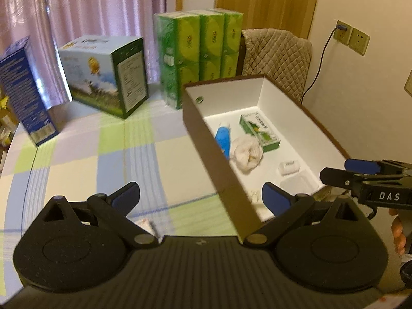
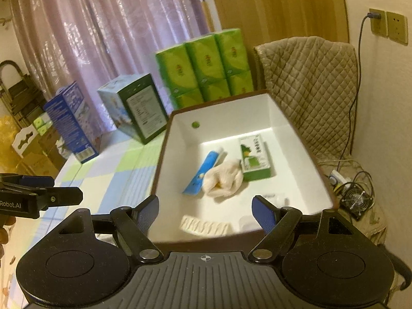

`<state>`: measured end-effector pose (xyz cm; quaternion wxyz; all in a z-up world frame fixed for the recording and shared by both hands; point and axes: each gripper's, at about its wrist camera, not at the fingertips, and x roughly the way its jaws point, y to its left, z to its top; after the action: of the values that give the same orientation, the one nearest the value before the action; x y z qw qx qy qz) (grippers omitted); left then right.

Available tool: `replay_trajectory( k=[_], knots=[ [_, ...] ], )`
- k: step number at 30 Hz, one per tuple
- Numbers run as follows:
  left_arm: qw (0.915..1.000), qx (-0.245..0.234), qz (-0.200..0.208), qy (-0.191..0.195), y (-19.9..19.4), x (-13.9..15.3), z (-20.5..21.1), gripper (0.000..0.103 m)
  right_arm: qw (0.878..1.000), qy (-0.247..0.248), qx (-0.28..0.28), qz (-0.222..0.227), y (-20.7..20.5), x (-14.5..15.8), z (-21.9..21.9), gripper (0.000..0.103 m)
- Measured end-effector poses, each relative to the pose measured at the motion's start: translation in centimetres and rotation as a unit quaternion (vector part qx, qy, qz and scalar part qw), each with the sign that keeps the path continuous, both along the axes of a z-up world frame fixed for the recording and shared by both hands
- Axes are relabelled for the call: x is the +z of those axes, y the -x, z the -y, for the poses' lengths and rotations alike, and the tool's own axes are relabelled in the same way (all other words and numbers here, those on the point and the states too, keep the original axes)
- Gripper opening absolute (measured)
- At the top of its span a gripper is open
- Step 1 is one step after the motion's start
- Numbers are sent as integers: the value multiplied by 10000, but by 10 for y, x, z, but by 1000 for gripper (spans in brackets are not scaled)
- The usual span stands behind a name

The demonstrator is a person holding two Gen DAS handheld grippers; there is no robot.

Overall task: Organize objects
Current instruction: 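Move both tools back over the remaining items on the table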

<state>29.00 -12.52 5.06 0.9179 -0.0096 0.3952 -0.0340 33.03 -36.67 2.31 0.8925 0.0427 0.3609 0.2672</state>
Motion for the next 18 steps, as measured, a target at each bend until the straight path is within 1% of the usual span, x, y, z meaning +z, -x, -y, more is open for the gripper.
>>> replay_trajectory(
  k=[12,18],
  knots=[
    [9984,332,-455,-39,69,-25,-57,100,9991,197,281,-244,52,-15,-41,77],
    [9966,522,-636,-27,94,-36,-85,100,9977,295,454,-399,72,-26,-64,77]
  ],
)
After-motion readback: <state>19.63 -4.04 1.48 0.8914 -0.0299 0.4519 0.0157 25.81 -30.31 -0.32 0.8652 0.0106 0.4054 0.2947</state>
